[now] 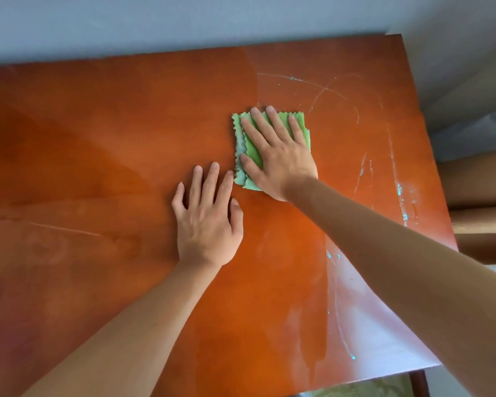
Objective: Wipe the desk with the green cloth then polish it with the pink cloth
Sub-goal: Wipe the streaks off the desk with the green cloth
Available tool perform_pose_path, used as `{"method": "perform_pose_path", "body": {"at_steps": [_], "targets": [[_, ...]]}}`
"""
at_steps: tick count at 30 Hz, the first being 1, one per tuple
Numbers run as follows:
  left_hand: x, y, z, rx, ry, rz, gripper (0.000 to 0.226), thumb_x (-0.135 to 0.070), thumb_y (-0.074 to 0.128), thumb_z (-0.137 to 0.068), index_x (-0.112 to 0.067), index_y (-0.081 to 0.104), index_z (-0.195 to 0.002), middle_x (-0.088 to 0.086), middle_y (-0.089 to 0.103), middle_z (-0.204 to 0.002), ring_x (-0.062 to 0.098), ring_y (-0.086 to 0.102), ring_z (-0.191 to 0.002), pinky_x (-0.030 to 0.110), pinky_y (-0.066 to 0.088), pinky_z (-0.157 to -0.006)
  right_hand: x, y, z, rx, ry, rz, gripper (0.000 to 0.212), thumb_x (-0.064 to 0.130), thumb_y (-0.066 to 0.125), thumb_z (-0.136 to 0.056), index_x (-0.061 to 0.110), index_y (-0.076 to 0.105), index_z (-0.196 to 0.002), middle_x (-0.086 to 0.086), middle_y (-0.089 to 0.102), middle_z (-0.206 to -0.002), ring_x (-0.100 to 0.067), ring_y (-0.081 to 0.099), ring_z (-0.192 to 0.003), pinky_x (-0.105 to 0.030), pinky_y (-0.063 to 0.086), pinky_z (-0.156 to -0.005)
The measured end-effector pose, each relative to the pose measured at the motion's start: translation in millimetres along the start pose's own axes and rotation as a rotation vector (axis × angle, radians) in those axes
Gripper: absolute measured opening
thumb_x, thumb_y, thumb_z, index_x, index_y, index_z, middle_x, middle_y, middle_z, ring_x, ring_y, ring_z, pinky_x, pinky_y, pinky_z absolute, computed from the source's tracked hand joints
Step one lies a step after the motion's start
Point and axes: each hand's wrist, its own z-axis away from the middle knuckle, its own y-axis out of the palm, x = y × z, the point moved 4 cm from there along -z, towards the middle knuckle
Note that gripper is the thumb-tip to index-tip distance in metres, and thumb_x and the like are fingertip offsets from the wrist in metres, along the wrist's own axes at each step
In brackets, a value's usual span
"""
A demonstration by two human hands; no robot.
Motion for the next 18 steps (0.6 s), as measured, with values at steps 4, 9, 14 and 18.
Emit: {"method": "perform_pose_path", "body": {"at_steps": [4,9,14,18], "targets": [[-0.4,-4.5,0.8,0.041,-0.001,0.024,0.054,-0.038,0.035,-0.102,-0.021,0.043,-0.153,0.006,0.032,-0.164,0.030,0.024,-0.154,0.056,0.019,-0.121,8.9,5.1,29.4,0.006,0.027,-0.029,0.071,0.060,0.011,-0.102,0.024,0.007,-0.163,0.000,0.004,-0.171,-0.024,-0.006,-0.157,-0.051,-0.002,-0.127],[1.2,-10.7,0.0,0.072,-0.019,0.099,0.053,-0.037,0.040,-0.101,-0.023,0.047,-0.151,0.004,0.036,-0.163,0.028,0.025,-0.153,0.054,0.019,-0.121,11.1,9.4,45.0,0.040,0.042,-0.021,0.071,0.060,0.012,-0.102,0.026,0.005,-0.163,0.002,0.002,-0.171,-0.022,-0.008,-0.157,-0.052,0.000,-0.127],[4.1,-16.4,-39.2,0.026,0.120,0.202,0.044,-0.024,0.055,-0.091,-0.019,0.057,-0.135,0.007,0.047,-0.152,0.025,0.039,-0.143,0.054,0.022,-0.116,6.8,9.9,34.7,0.018,0.056,-0.039,0.069,0.060,0.015,-0.103,0.027,0.010,-0.163,0.002,0.008,-0.171,-0.022,-0.003,-0.158,-0.052,0.003,-0.127],[14.9,-13.2,-106.4,0.081,0.202,0.150,0.048,-0.026,0.045,-0.101,-0.017,0.047,-0.148,0.004,0.033,-0.164,0.023,0.024,-0.153,0.053,0.012,-0.121,-1.9,4.5,13.6,0.014,0.100,-0.051,0.070,0.063,0.010,-0.101,0.029,0.009,-0.163,0.004,0.006,-0.170,-0.020,-0.005,-0.157,-0.050,0.001,-0.127]]}}
